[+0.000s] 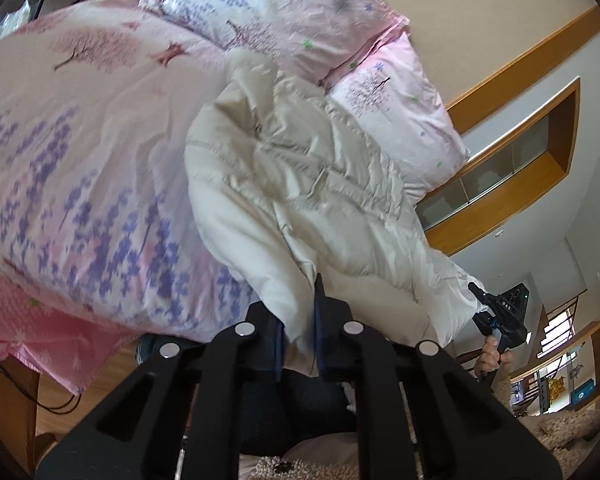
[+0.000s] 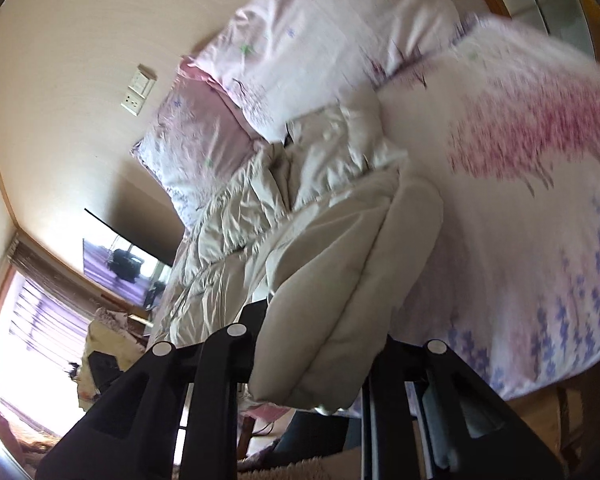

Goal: Fold large clothes

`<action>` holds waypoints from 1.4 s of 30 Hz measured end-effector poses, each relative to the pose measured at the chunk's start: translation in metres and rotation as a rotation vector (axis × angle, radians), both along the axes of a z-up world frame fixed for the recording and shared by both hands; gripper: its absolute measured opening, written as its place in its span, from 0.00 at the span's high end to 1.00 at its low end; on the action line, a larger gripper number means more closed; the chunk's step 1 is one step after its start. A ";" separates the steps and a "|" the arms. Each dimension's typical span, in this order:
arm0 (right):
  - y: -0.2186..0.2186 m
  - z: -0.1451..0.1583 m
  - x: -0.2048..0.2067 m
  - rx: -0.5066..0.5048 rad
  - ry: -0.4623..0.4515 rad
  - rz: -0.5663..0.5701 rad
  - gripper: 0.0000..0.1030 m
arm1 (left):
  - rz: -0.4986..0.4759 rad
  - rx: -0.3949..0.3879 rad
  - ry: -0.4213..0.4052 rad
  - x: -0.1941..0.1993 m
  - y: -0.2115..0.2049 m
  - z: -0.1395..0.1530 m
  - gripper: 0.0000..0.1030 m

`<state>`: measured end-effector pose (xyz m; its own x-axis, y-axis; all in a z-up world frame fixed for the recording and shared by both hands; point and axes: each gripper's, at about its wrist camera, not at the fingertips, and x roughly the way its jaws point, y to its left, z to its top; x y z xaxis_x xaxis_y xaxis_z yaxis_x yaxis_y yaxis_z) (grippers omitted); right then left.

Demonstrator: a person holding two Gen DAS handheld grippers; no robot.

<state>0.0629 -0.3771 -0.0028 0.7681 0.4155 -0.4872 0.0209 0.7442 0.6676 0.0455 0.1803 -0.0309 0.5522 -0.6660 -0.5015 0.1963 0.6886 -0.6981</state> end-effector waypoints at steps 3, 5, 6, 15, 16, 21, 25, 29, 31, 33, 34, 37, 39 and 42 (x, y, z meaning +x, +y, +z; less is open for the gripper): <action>0.004 0.012 0.003 -0.029 -0.042 -0.013 0.83 | 0.004 0.006 -0.046 0.004 0.002 0.014 0.89; 0.007 0.019 0.007 -0.047 -0.068 -0.025 0.83 | 0.005 0.012 -0.076 0.008 0.002 0.025 0.89; 0.007 0.024 0.009 -0.054 -0.083 -0.034 0.83 | 0.009 0.016 -0.097 0.010 0.003 0.031 0.89; 0.027 0.084 0.042 -0.211 -0.209 -0.062 0.83 | 0.062 0.077 -0.224 0.062 0.006 0.101 0.89; 0.030 0.092 0.049 -0.226 -0.218 -0.064 0.83 | 0.066 0.090 -0.235 0.073 0.005 0.111 0.89; 0.035 0.120 0.093 -0.287 -0.233 -0.107 0.83 | 0.104 0.155 -0.262 0.138 -0.008 0.153 0.90; 0.028 0.125 0.133 -0.298 -0.201 -0.154 0.83 | 0.128 0.153 -0.225 0.186 -0.013 0.161 0.90; 0.017 0.119 0.166 -0.282 -0.159 -0.190 0.83 | 0.158 0.150 -0.190 0.220 -0.015 0.160 0.90; 0.011 0.115 0.183 -0.264 -0.138 -0.208 0.83 | 0.173 0.146 -0.176 0.235 -0.015 0.158 0.90; 0.007 0.109 0.198 -0.250 -0.119 -0.222 0.83 | 0.188 0.143 -0.164 0.249 -0.016 0.155 0.90; 0.005 0.105 0.209 -0.245 -0.104 -0.229 0.83 | 0.195 0.144 -0.156 0.257 -0.016 0.153 0.90; 0.003 0.093 0.232 -0.243 -0.061 -0.241 0.83 | 0.221 0.141 -0.117 0.280 -0.018 0.140 0.90; 0.002 0.081 0.252 -0.246 -0.013 -0.253 0.83 | 0.240 0.136 -0.082 0.298 -0.020 0.125 0.90; -0.002 0.064 0.280 -0.240 0.068 -0.268 0.83 | 0.260 0.134 -0.037 0.318 -0.023 0.105 0.90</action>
